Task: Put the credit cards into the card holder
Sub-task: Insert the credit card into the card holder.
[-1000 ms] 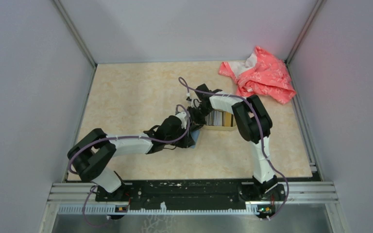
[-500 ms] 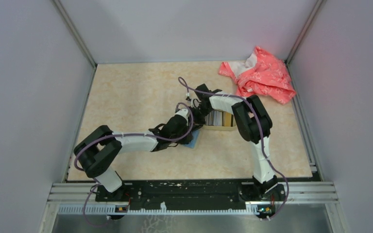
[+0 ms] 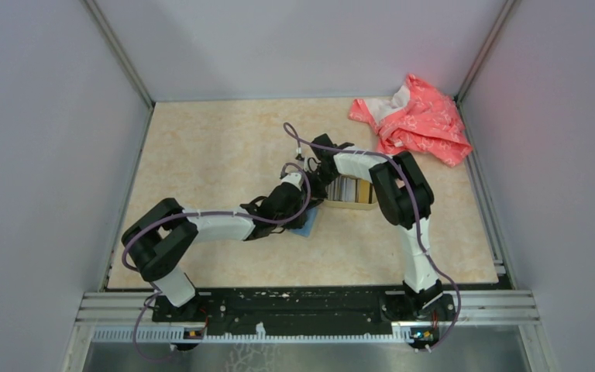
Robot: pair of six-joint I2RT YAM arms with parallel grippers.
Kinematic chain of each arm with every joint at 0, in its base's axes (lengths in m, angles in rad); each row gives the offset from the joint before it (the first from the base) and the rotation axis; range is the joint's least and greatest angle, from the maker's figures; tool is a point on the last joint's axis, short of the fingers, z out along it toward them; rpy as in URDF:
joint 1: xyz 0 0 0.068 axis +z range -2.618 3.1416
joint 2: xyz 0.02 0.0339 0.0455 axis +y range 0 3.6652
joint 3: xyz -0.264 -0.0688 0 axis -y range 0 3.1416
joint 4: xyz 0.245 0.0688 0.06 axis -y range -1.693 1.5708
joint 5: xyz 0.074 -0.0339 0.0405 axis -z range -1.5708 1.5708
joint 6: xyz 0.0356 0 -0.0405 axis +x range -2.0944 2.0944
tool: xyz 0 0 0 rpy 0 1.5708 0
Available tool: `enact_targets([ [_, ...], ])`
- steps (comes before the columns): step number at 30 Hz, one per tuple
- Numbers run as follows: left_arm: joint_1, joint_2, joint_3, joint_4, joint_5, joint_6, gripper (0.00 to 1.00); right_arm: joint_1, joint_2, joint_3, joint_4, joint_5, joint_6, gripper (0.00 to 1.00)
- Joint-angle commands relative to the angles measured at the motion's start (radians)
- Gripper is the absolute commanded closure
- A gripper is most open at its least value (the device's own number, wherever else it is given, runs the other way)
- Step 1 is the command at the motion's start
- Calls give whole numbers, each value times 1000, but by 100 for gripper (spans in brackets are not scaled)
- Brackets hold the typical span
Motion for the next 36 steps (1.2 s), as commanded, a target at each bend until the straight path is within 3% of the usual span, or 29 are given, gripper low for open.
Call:
enact_targets([
  [1, 3, 22, 14, -31, -50, 7, 65, -12, -16, -17, -4, 112, -76, 74],
  [9, 3, -5, -10, -19, -42, 29, 66, -14, -59, -21, -3, 123, -87, 73],
  [13, 3, -27, -36, 3, -35, 35, 74, -16, -61, -23, -3, 135, -97, 72],
  [17, 4, -41, -48, -1, -50, 30, 75, -24, -80, -23, -1, 134, -106, 72],
  [28, 9, -56, -22, -47, -104, 37, 76, -59, -235, -38, -2, 72, -170, 72],
  [33, 9, -67, -14, -61, -113, 59, 74, -64, -337, -78, 27, 49, -266, 72],
  [36, 9, -80, -17, -60, -113, 80, 71, -70, -402, -106, 32, -63, -408, 72],
])
